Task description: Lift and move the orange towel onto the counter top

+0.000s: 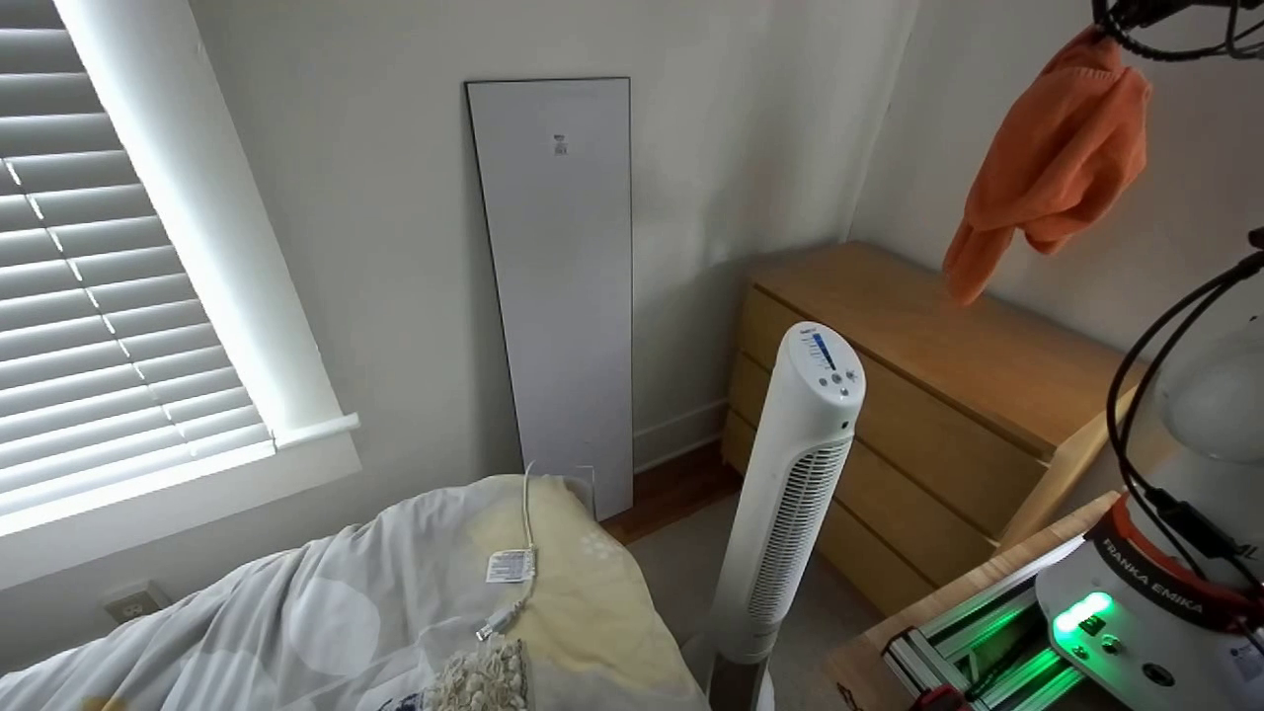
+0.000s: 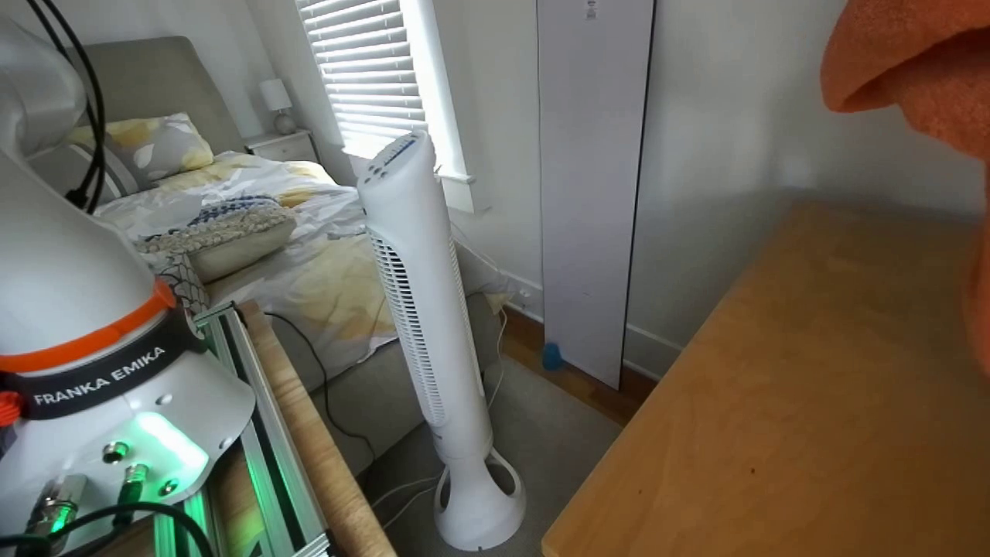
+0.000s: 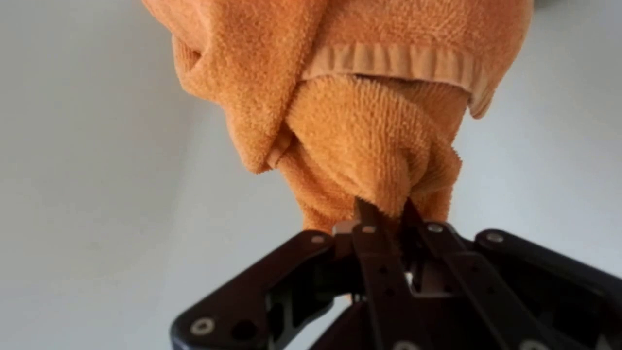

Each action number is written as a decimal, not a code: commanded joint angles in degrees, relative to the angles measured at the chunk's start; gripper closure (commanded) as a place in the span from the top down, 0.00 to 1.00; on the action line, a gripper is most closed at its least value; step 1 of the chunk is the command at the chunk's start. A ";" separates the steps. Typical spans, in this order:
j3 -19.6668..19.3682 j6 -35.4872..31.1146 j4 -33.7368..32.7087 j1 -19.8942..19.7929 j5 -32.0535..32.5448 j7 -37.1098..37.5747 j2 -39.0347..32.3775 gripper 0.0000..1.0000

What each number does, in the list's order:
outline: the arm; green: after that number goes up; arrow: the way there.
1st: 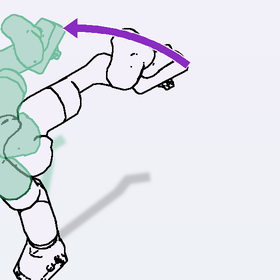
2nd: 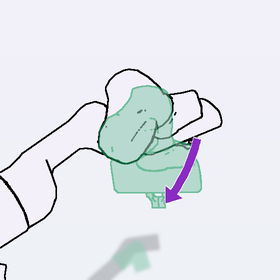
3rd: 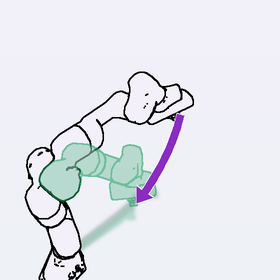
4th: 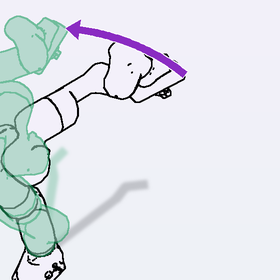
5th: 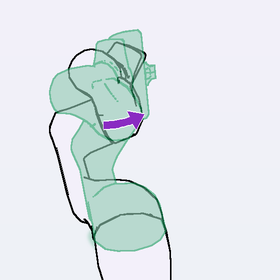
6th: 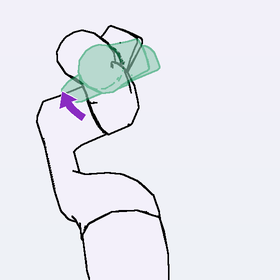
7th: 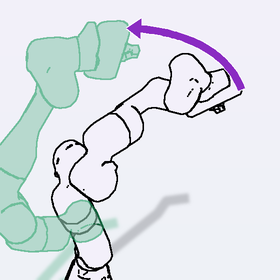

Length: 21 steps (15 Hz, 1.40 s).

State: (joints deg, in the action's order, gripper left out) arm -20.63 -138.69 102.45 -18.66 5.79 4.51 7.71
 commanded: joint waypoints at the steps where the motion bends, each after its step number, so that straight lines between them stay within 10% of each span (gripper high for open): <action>1: 0.35 0.18 -0.41 -0.41 -0.34 -0.26 -0.18 0.12; 21: -1.87 0.41 -4.86 -1.21 3.32 7.44 -29.23 0.03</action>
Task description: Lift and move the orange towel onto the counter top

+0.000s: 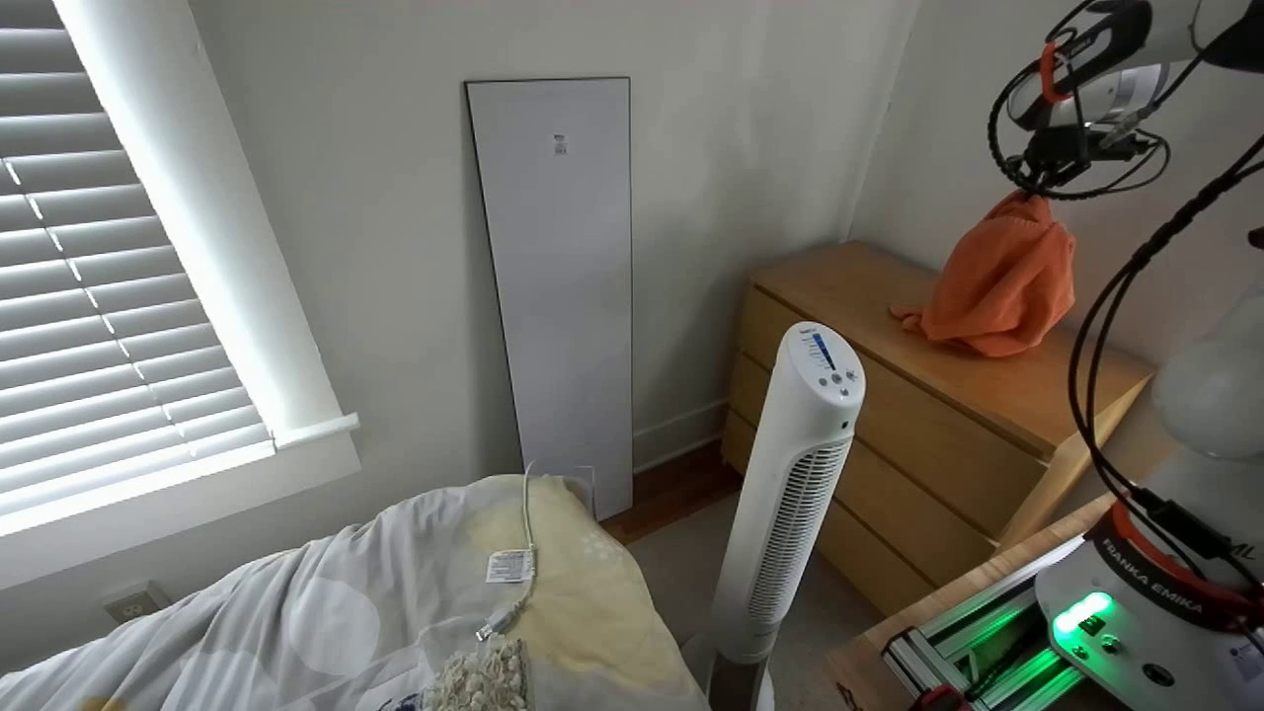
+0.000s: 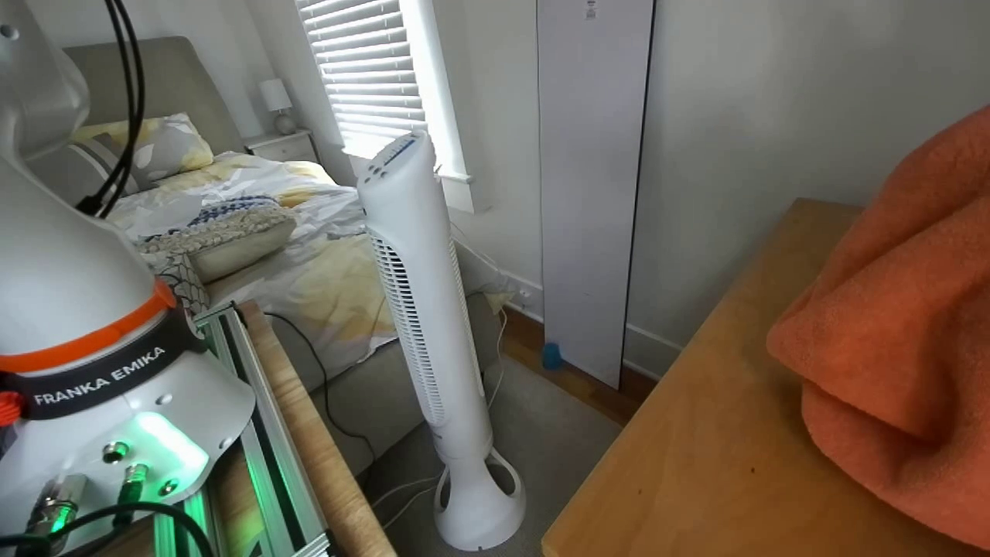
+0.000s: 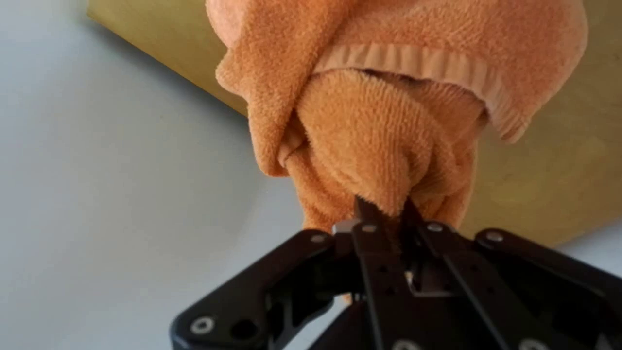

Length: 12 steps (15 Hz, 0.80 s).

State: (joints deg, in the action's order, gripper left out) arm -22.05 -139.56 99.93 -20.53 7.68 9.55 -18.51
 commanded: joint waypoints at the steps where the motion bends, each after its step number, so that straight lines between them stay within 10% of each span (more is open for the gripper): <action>1: -0.18 1.36 -2.76 0.62 0.88 2.23 -4.04 0.03; 3: 0.45 1.87 -3.48 0.29 -0.44 1.53 -5.74 0.03; 4: 0.53 1.40 -3.70 0.28 -0.59 1.67 -6.30 0.37; 12: 3.98 13.22 1.63 4.43 -1.11 -0.65 4.78 0.89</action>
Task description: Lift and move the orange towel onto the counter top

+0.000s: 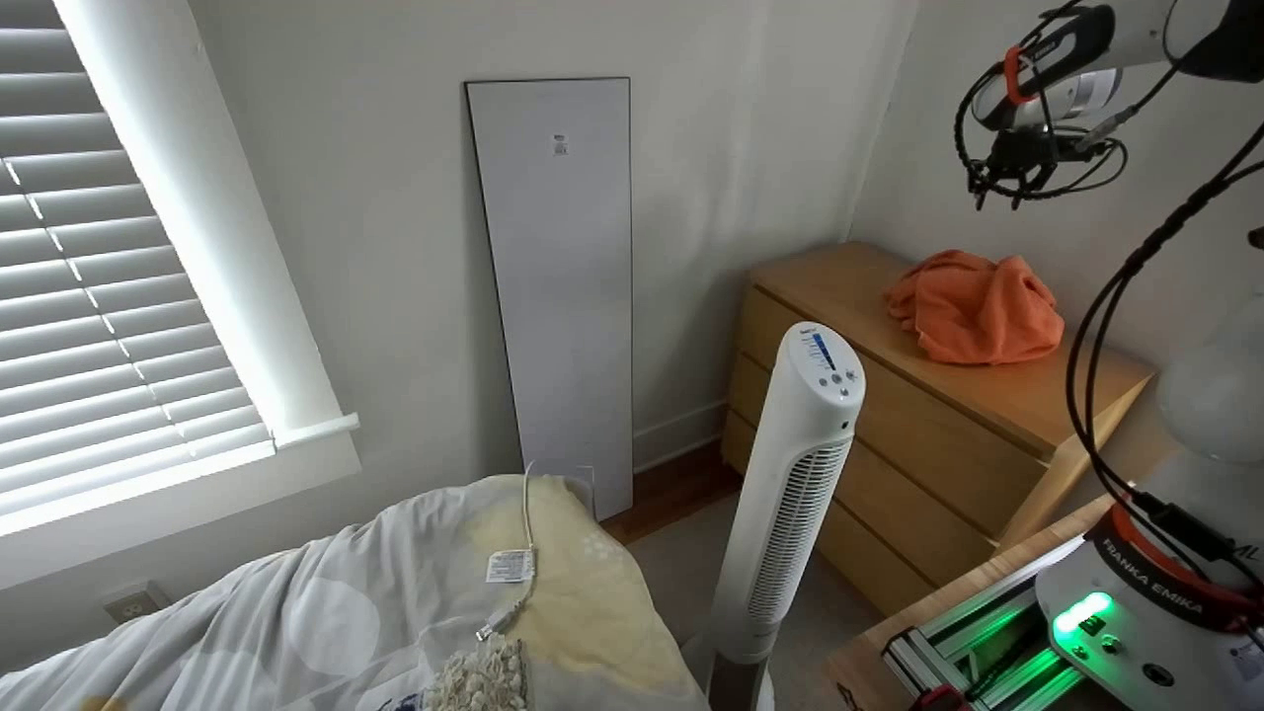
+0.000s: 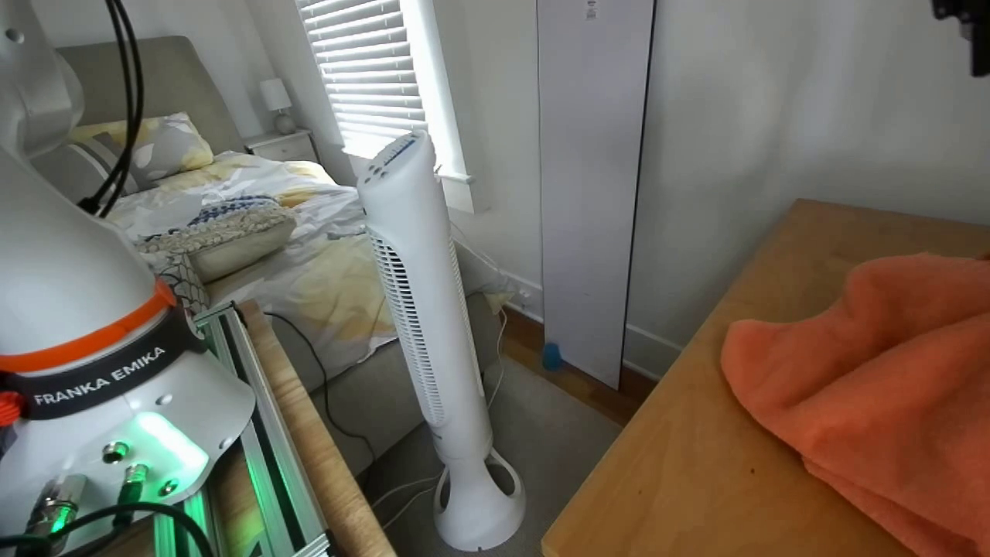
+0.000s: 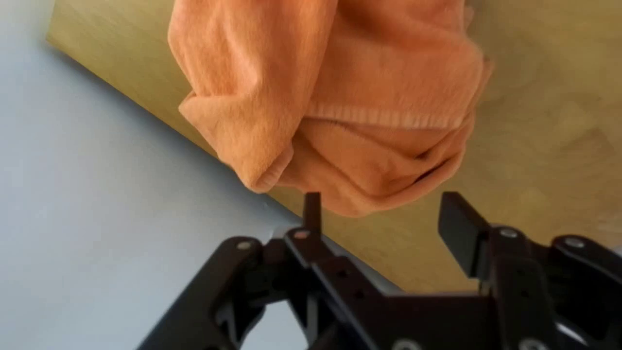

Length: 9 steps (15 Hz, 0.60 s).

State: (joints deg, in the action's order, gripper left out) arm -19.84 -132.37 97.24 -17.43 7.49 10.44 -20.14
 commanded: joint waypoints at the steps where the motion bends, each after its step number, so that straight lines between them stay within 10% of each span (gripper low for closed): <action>1: 2.63 9.04 5.69 1.83 -1.24 -2.09 8.36 0.95; 9: 8.59 11.36 24.08 6.48 2.12 -10.88 22.91 1.00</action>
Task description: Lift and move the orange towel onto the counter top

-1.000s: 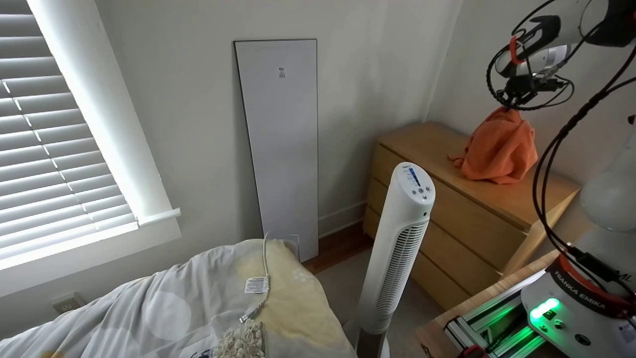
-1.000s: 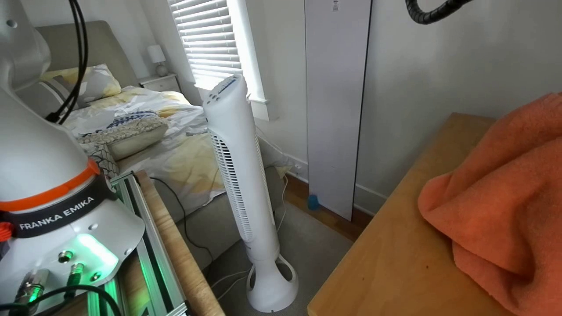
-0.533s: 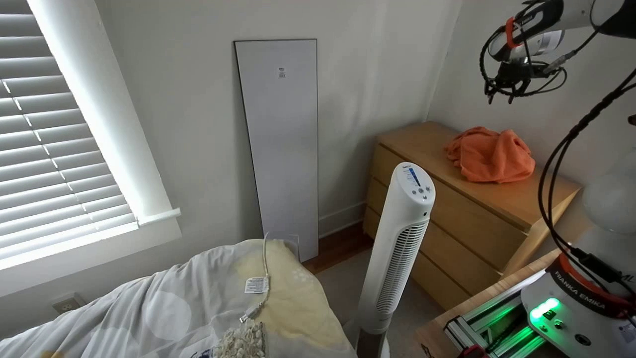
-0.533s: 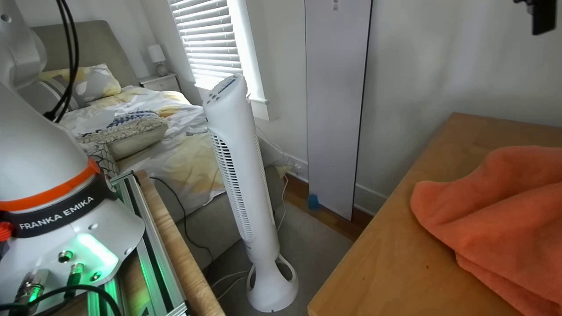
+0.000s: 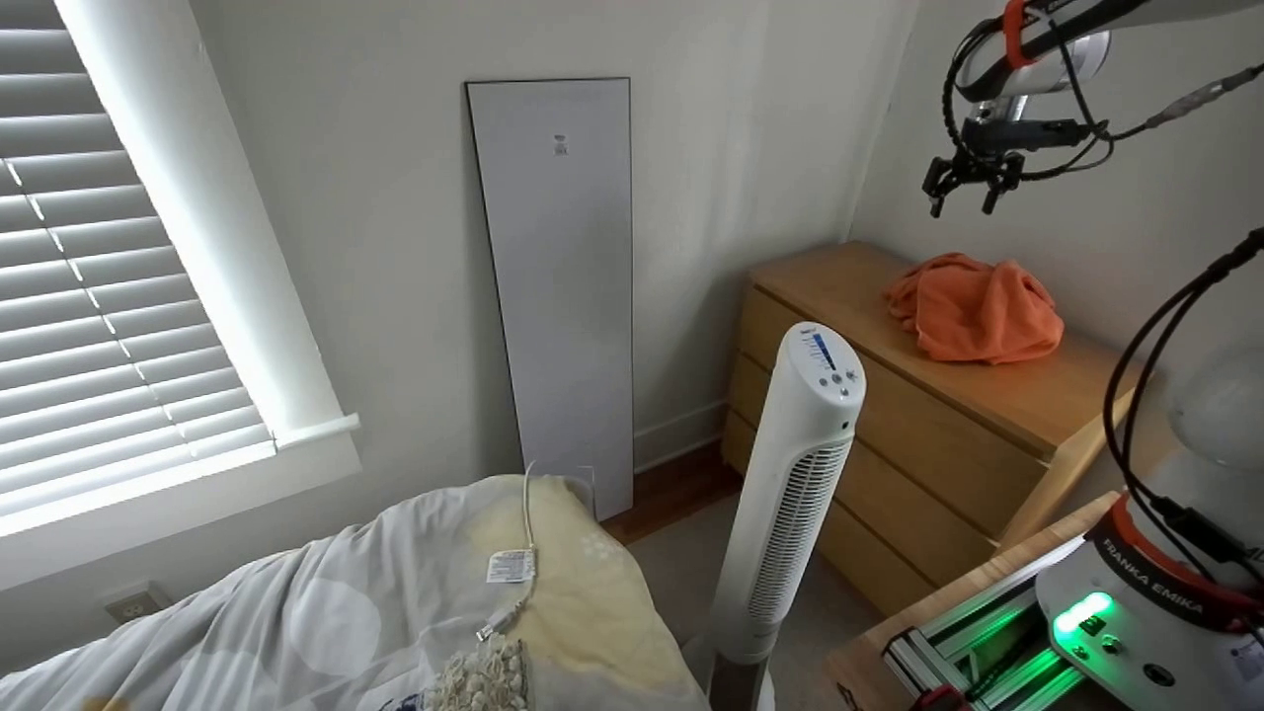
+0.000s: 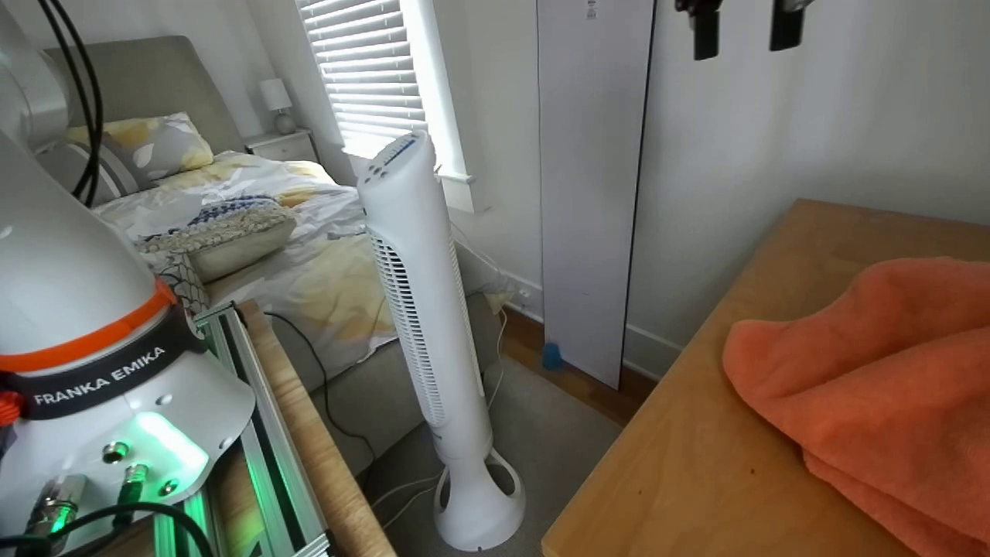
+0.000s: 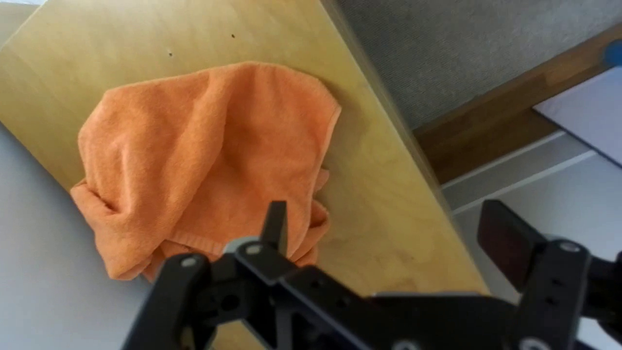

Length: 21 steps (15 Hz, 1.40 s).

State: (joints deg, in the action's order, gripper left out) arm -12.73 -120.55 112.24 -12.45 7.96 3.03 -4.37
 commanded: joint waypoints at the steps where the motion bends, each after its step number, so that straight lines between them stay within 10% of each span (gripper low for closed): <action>1: 2.17 0.34 11.14 2.09 2.39 -4.29 8.85 1.00; 21: 3.49 -0.62 13.03 2.84 1.06 -5.73 10.45 1.00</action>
State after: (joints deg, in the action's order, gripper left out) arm -9.16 -121.32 125.39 -9.67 9.03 -2.67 6.10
